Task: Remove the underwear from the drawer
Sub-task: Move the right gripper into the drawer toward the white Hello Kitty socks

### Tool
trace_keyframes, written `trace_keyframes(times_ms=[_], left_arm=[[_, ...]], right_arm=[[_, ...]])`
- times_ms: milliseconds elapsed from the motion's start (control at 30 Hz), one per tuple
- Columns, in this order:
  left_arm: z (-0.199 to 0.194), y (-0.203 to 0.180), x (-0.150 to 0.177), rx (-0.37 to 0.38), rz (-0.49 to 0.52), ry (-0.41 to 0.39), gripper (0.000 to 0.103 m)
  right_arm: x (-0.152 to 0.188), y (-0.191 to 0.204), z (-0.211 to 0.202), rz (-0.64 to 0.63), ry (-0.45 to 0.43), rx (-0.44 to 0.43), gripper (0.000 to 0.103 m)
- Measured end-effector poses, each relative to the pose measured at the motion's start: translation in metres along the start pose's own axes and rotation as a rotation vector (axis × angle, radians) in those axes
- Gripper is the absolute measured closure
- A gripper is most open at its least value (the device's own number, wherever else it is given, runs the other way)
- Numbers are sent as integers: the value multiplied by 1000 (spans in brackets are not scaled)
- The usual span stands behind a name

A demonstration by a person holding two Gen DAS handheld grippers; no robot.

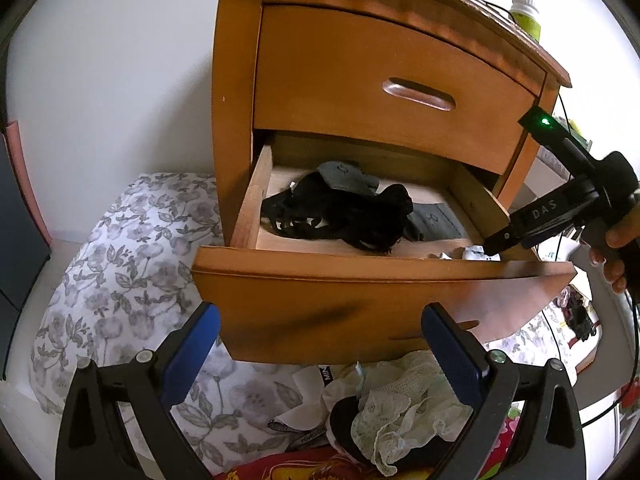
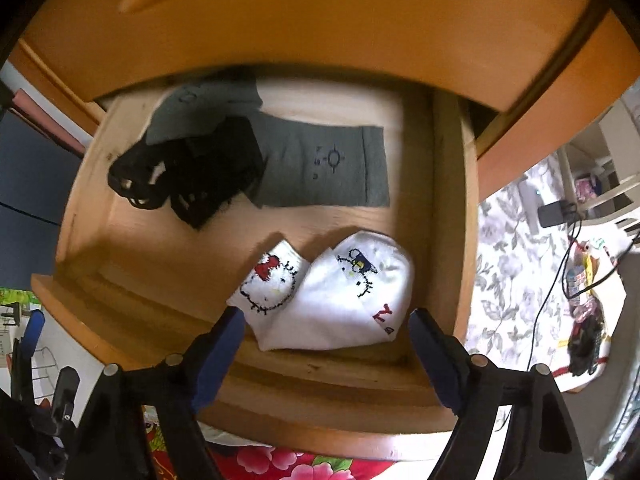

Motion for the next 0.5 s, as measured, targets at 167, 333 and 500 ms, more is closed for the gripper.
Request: trace_keyframes(times_ms=[167, 333, 500], left_arm=[[7, -4, 2, 6, 21, 12, 2], [12, -7, 4, 10, 32, 25, 2], [15, -6, 5, 9, 32, 31, 2]], right_arm=[[-9, -3, 13, -1, 48, 23, 17], [-15, -3, 33, -6, 125, 31, 17], [-24, -4, 48, -4, 179, 54, 19]])
Point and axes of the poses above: each gripper's, at about its wrist camera, not at the fingertips, and z roughly the way its jaws point, y to its left, x to its underside, the point moved 2 cm from there along z, roughly the way its jaws point, and after that the axes turned 2 degrees about -x, right-handed, at the moved point
